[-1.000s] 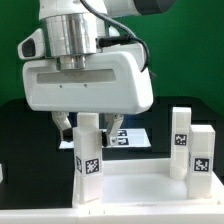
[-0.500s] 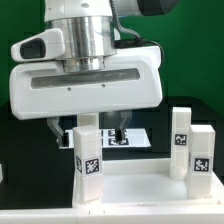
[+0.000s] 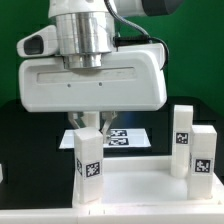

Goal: Assemble desk

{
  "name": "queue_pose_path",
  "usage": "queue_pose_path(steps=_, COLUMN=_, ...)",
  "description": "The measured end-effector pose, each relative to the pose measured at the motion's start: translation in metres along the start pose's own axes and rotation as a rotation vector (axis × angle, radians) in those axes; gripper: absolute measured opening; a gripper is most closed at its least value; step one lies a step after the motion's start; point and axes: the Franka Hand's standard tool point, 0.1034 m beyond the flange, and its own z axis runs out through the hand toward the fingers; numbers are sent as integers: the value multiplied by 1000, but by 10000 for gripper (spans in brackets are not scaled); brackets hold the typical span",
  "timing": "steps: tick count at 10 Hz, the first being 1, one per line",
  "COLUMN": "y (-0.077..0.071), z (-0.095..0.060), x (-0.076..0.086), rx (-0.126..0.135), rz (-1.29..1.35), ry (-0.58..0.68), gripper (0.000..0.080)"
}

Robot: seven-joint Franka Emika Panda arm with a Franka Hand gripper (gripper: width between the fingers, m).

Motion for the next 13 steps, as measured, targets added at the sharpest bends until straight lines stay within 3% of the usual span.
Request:
queue_pose_path(steps=2, y=-5, z=1, x=-2, rx=-2, rz=358, ry=-4, gripper=18)
queue_pose_path(steps=3, y=-8, z=5, x=-2, rx=20, rz=566, ry=17, gripper=4)
queue_pose_path(steps=4, y=-12, z=7, x=-5, rx=21, rz=576, ry=26, gripper=4)
queue_pose_path(steps=6, y=-10, z=7, x=-4, rx=18, rz=495, ry=27, gripper=2)
queue_pose_path(steps=9, y=-7, z=0, x=-6, rx=0, rz=9, ry=21, gripper=14)
queue_pose_path(steps=11, y=-3, z=-4, x=-4, rx=-10, rz=-177, ry=23, gripper=352)
queue_pose_path(steps=12, y=-2, z=-4, x=-4, rx=-11, rz=-197, ry=23, gripper=352)
queue_pose_path(steps=13, y=-2, z=-4, x=-4, rx=-13, rz=-288, ry=22, gripper=550)
